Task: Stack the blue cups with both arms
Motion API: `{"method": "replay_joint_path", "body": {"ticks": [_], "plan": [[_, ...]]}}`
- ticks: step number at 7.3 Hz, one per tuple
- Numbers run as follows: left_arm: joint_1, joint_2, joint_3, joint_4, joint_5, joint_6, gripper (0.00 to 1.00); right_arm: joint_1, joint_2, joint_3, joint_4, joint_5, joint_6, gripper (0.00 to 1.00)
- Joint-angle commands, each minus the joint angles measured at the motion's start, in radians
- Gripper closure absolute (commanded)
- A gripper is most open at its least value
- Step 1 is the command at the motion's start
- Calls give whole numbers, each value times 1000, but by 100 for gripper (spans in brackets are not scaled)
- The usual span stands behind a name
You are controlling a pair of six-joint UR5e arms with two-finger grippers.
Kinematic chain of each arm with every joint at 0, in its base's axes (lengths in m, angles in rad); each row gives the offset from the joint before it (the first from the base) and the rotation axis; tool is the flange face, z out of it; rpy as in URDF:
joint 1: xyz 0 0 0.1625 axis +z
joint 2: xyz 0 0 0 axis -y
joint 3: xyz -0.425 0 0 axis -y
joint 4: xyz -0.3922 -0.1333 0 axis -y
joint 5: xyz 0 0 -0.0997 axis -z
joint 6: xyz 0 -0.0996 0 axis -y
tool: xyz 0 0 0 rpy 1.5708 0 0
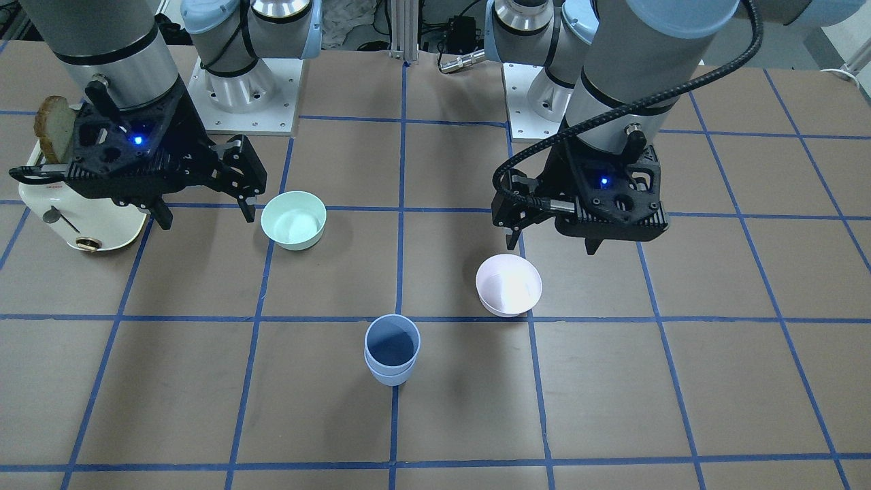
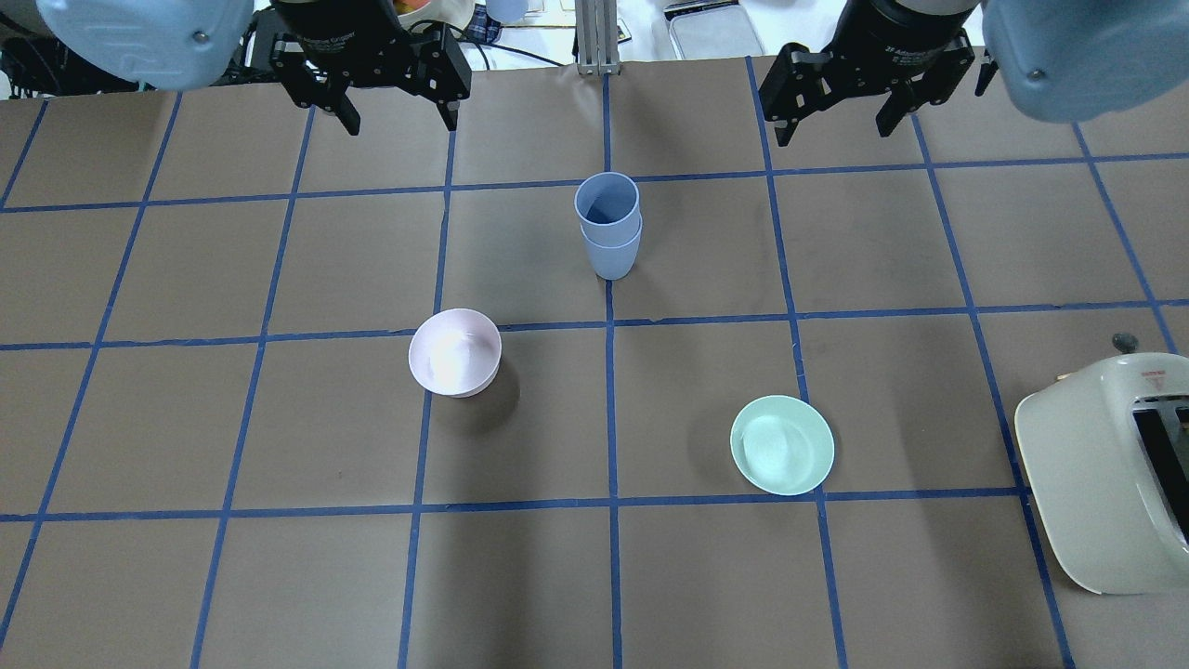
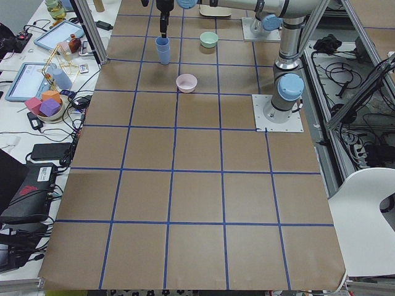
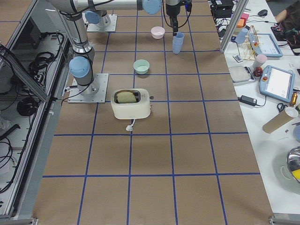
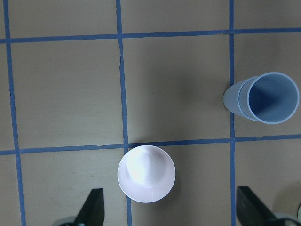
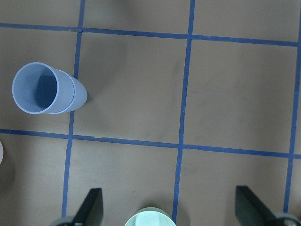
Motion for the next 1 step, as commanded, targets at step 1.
{"method": "replay_joint_path", "body": {"ticks": [1], "plan": [[-3, 26, -6, -33, 4, 7, 0, -1, 1, 2, 1, -1, 0, 0]]}}
